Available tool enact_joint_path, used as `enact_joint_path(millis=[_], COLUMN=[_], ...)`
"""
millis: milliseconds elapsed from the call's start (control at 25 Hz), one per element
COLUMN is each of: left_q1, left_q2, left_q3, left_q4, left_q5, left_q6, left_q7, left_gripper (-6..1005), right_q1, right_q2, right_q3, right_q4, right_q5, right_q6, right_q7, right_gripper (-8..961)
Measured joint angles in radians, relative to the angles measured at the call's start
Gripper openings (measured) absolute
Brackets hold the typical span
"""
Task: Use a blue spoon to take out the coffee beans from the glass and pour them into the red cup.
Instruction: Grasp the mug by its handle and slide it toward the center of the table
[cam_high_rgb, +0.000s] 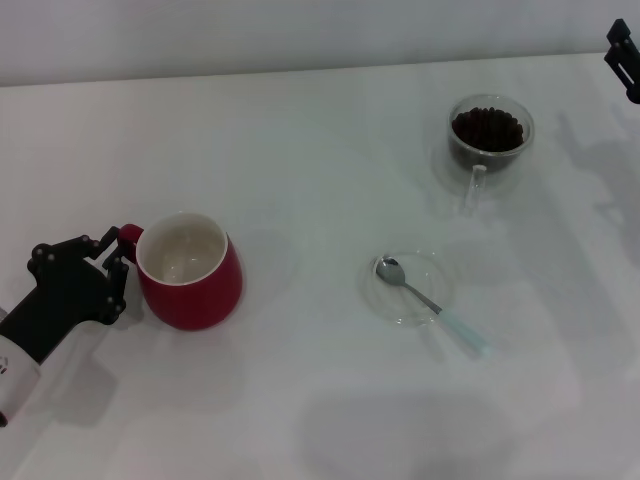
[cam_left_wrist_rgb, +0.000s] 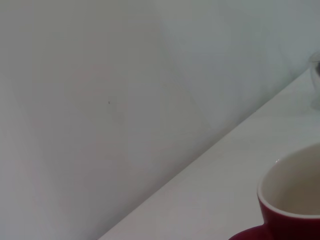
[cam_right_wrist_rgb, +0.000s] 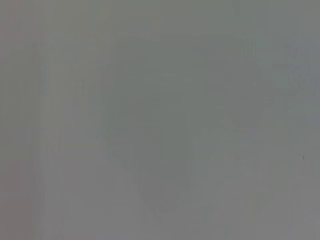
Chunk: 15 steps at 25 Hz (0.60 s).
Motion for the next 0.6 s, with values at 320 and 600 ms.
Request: enact_joint_path(millis=[320,600], left_q1=[0.01,0.021], left_q2=[-0.002,-0.004], left_q3=[-0.006,-0.009], left_q4=[0.016,0.06], left_q5=[-0.008,-0.025], left_q6=[0.003,0.003], left_q7=[0.0,0.005], left_gripper=[96,92], right_q1=[-0.001,0.0], right_q2=[0.0,0.0], right_q3=[-0.009,-0.013], right_q4=[0.0,0.0], right_q5=[0.001,0.001], right_q6=[-0.002,-0.002], right_q7=[0.0,0.001], right_gripper=[843,842])
